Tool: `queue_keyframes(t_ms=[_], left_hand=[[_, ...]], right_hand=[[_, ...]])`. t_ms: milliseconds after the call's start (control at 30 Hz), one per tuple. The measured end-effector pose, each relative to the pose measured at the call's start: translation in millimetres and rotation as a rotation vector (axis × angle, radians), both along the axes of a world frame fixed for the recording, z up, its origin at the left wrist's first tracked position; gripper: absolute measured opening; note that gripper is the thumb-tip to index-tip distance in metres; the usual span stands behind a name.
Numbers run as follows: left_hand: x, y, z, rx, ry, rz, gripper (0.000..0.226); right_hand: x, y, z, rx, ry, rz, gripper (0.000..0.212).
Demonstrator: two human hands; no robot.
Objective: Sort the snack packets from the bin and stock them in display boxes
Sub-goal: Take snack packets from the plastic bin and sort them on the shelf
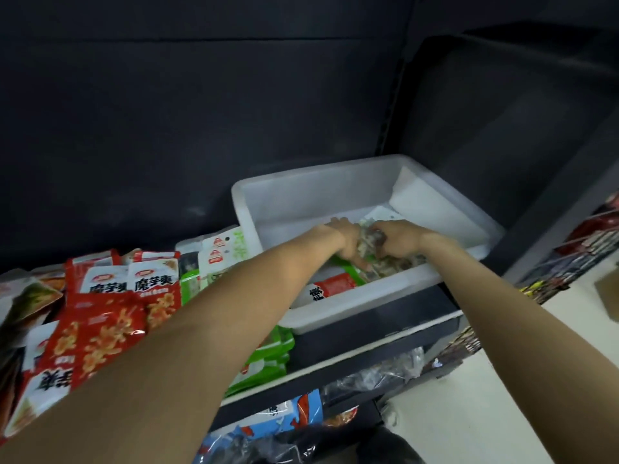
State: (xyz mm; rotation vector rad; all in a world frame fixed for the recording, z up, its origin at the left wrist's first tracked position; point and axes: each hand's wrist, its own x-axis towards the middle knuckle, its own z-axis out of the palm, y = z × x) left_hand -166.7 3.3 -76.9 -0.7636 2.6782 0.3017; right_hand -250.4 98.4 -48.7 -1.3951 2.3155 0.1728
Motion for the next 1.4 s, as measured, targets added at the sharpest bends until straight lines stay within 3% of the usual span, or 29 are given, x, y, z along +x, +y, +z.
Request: queue_keyframes(t_ms=[133,267,367,500,600,667,800,900,967,1067,1133,1233,1400], left_hand=[[0.2,-6.6,2.2,0.087,0.053,0.080,0.098],[20.7,-1.8,16.8,0.057,0.254,0.070,0.045],[55.5,4.1,37.4,0.217,0.608,0.176,0.038],[137.4,43.8,70.1,0.498,1.180,0.374,0.058],[199.0,76.2,66.0,0.513,1.359,0.539,0.060],[234.5,89.2,55.5,0.468,1.450,0.638,0.058],[276.2,92.2,28.9,0.393,1.432,0.737,0.048],[281.2,90.8,11.0,0.561,1.279,0.766,0.044],[277.1,93.2,6.3,0.588,1.072,0.770,0.048],[276.1,95.8,1.9,0.196,0.715,0.663,0.047],[279.0,93.7,-3.6,-0.008,0.674,0.596,0.044],[283.2,93.1,-12.4,0.006,0.706,0.577,0.041],[290.8,100.6,-19.9,-0.158,0.691,0.469,0.042]], right_hand=[[3.5,1.3,-3.2,0.002,-0.050,-0.002,0.055],[11.7,6.1,12.3,-0.404,-0.114,-0.107,0.037],[34.1,14.7,31.1,-0.685,-0.208,-0.191,0.034],[104.4,35.0,53.9,-0.945,-0.339,-0.157,0.045],[167.0,45.2,55.7,-1.040,-0.426,-0.044,0.048],[203.7,47.3,45.7,-1.008,-0.347,0.024,0.049],[256.9,48.1,11.7,-1.021,0.081,0.234,0.041],[273.4,49.6,-13.7,-0.947,0.115,0.335,0.045],[272.6,55.0,-25.3,-0.871,0.085,0.319,0.054],[260.7,62.3,-41.5,-0.786,0.008,0.324,0.055],[254.5,64.8,-48.4,-0.810,-0.002,0.323,0.053],[252.1,68.2,-54.6,-0.841,0.006,0.325,0.050],[250.0,78.8,-53.8,-0.847,-0.018,0.350,0.043]])
